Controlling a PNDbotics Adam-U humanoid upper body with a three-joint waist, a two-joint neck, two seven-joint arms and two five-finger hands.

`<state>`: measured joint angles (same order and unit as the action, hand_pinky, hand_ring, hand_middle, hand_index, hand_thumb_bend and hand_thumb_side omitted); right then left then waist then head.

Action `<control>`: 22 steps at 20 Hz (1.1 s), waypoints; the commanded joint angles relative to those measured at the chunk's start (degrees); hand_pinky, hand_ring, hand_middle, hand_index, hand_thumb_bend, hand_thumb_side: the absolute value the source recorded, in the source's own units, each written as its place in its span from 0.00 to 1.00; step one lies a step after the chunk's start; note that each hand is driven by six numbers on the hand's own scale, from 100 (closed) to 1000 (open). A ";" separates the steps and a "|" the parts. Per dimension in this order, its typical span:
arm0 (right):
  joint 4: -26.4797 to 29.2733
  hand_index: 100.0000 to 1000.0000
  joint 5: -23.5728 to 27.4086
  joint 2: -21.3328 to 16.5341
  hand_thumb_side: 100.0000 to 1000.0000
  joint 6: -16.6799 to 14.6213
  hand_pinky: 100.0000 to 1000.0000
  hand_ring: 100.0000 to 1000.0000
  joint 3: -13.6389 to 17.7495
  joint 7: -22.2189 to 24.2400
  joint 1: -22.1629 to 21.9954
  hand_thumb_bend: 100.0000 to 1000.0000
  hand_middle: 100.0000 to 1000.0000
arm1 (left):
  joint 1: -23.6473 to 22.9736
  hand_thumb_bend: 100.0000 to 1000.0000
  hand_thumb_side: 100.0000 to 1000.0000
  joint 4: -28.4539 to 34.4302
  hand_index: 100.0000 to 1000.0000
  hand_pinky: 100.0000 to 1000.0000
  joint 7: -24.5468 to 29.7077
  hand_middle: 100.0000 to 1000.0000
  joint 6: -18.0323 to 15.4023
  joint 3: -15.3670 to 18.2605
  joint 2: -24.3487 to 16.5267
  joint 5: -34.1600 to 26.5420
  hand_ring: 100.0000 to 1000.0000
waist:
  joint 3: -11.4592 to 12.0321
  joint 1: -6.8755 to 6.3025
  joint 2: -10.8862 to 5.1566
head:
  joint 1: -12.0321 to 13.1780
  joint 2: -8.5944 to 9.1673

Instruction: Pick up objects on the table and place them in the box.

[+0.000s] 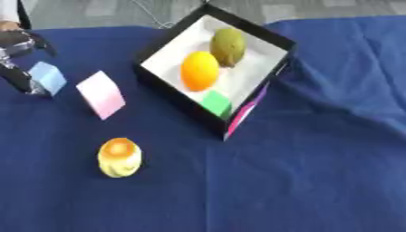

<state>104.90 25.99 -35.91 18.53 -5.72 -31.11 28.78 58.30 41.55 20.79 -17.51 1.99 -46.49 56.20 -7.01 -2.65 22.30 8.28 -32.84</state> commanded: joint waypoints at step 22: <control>0.69 0.77 -0.68 -1.37 0.43 0.11 0.74 0.74 0.13 0.10 0.47 0.17 0.65 | 3.79 0.60 0.00 4.45 0.58 0.71 -3.53 0.49 -2.61 -1.46 -0.94 1.98 0.61 | 0.21 -0.11 -1.87 | 0.34 -1.54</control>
<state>104.89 25.69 -35.91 18.63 -6.04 -31.01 28.72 60.83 44.33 16.86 -19.48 0.67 -45.95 58.85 -6.90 -2.66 22.35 8.47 -34.21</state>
